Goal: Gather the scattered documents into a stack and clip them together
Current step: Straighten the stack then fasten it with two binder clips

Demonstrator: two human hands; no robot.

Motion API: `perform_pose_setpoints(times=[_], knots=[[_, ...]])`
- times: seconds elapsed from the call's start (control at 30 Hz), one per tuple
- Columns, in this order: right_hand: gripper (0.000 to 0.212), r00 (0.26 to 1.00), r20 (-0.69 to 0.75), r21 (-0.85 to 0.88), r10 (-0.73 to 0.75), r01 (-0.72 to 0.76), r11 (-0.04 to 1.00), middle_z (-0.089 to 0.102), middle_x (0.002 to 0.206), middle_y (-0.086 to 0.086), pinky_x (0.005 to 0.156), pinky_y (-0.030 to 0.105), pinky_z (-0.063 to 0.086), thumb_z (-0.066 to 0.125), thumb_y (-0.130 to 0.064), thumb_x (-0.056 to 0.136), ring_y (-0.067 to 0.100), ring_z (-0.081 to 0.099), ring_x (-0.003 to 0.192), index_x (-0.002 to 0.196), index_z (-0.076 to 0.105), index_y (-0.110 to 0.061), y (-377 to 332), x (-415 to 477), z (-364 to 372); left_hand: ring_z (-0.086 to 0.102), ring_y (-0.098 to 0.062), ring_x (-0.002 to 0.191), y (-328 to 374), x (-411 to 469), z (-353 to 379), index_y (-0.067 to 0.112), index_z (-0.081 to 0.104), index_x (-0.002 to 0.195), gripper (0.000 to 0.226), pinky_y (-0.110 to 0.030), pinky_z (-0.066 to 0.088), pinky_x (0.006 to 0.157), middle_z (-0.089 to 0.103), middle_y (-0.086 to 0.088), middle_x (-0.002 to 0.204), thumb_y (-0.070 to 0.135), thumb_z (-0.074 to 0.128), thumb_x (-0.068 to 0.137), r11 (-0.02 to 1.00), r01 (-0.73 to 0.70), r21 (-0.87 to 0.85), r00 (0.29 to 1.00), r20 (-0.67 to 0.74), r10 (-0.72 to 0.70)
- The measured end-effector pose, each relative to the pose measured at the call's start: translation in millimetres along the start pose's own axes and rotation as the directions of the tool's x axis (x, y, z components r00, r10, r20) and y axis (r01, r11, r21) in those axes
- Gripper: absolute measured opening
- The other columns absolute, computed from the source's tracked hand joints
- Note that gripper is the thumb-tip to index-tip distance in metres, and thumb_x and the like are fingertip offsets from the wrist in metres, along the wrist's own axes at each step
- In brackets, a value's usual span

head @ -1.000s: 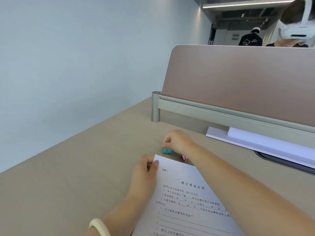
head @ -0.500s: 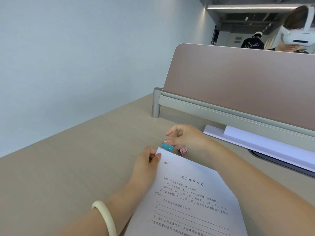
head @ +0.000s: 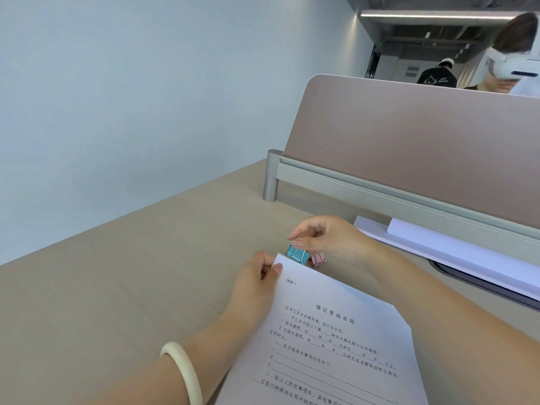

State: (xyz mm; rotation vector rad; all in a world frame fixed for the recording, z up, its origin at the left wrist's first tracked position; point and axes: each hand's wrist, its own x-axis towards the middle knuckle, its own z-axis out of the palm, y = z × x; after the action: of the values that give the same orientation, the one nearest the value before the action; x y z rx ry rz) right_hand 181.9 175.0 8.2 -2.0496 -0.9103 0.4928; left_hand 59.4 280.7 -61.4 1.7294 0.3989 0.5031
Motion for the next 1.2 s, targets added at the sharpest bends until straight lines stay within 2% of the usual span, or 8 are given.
perform_pose_setpoints(times=[0.13,0.27,0.4,0.63,0.73,0.83,0.93,1.2], knots=[[0.014,1.0,-0.009,0.008,-0.025,0.025,1.0,0.065,0.085,0.012,0.055,0.014,0.046,0.072,-0.015,0.081,0.009,0.057,0.065,0.074,0.068,-0.026,3.6,0.5,-2.0,0.044,-0.013,0.067,-0.8,0.3,0.5,0.009,0.054,0.085,0.013,-0.021,0.035,0.059,0.052,-0.001,0.075,0.012,0.047,0.095,1.0,-0.011,-0.003,1.0,0.005,0.011],[0.016,0.999,0.025,0.039,-0.033,0.032,0.999,0.062,0.077,0.013,0.057,0.029,0.045,0.073,-0.014,0.08,0.013,0.052,0.051,0.07,0.069,-0.025,7.3,-0.4,-2.2,0.041,-0.007,0.06,-2.4,1.6,0.7,0.016,0.05,0.078,0.018,-0.013,0.034,0.052,0.048,0.005,0.068,0.012,0.047,0.095,1.0,-0.012,0.022,1.0,0.002,0.012],[0.015,0.998,0.056,0.04,-0.035,0.033,0.999,0.06,0.079,0.016,0.058,0.03,0.043,0.072,-0.013,0.082,0.021,0.046,0.058,0.071,0.067,-0.022,6.7,-2.9,1.6,0.041,-0.006,0.059,-2.1,1.9,0.8,0.016,0.051,0.078,0.017,-0.01,0.034,0.049,0.048,0.006,0.067,0.011,0.048,0.094,0.999,-0.025,0.023,1.0,-0.01,0.025],[0.015,0.997,0.083,0.05,0.004,-0.008,0.999,0.062,0.074,0.001,0.063,0.028,0.043,0.074,-0.011,0.079,0.019,0.051,0.07,0.079,0.063,-0.021,10.6,-6.0,5.8,0.039,-0.005,0.059,0.1,-0.3,2.4,0.022,0.046,0.074,0.023,-0.007,0.035,0.05,0.045,0.008,0.066,0.013,0.046,0.096,0.998,-0.035,0.06,0.999,-0.021,0.037],[0.014,0.999,0.044,0.082,0.019,-0.022,0.996,0.061,0.077,-0.001,0.063,0.017,0.048,0.073,-0.01,0.08,0.01,0.056,0.067,0.089,0.065,-0.017,13.5,-8.4,8.1,0.039,-0.006,0.06,1.3,-2.2,2.2,0.02,0.047,0.076,0.021,-0.01,0.035,0.051,0.045,0.008,0.067,0.013,0.045,0.096,0.997,-0.047,0.056,0.999,-0.007,0.047],[0.025,0.997,0.025,0.135,0.07,-0.072,0.988,0.068,0.084,0.001,0.07,0.012,0.053,0.069,-0.023,0.084,0.006,0.062,0.071,0.101,0.07,-0.005,12.8,-14.5,8.2,0.041,-0.008,0.063,2.8,-3.1,1.7,0.018,0.047,0.078,0.019,-0.017,0.034,0.057,0.047,0.006,0.07,0.014,0.045,0.096,0.999,-0.048,0.026,0.999,0.017,0.048],[0.04,0.984,0.049,0.102,0.173,-0.177,0.979,0.074,0.094,0.008,0.088,0.029,0.052,0.061,-0.044,0.085,0.014,0.065,0.079,0.098,0.072,-0.008,13.3,-12.3,7.0,0.041,-0.01,0.066,3.0,-3.2,1.7,0.016,0.047,0.079,0.018,-0.018,0.034,0.058,0.048,0.002,0.073,0.014,0.045,0.096,0.999,-0.044,0.027,0.999,0.016,0.044],[0.039,0.96,0.174,0.062,0.22,-0.233,0.97,0.073,0.079,-0.003,0.086,0.031,0.051,0.056,-0.052,0.086,0.014,0.064,0.073,0.092,0.07,-0.016,12.0,-9.9,3.7,0.039,-0.007,0.06,2.9,-3.2,1.8,0.018,0.046,0.075,0.021,-0.008,0.035,0.05,0.045,0.006,0.068,0.013,0.045,0.096,0.998,-0.053,0.042,0.999,0.007,0.053]])
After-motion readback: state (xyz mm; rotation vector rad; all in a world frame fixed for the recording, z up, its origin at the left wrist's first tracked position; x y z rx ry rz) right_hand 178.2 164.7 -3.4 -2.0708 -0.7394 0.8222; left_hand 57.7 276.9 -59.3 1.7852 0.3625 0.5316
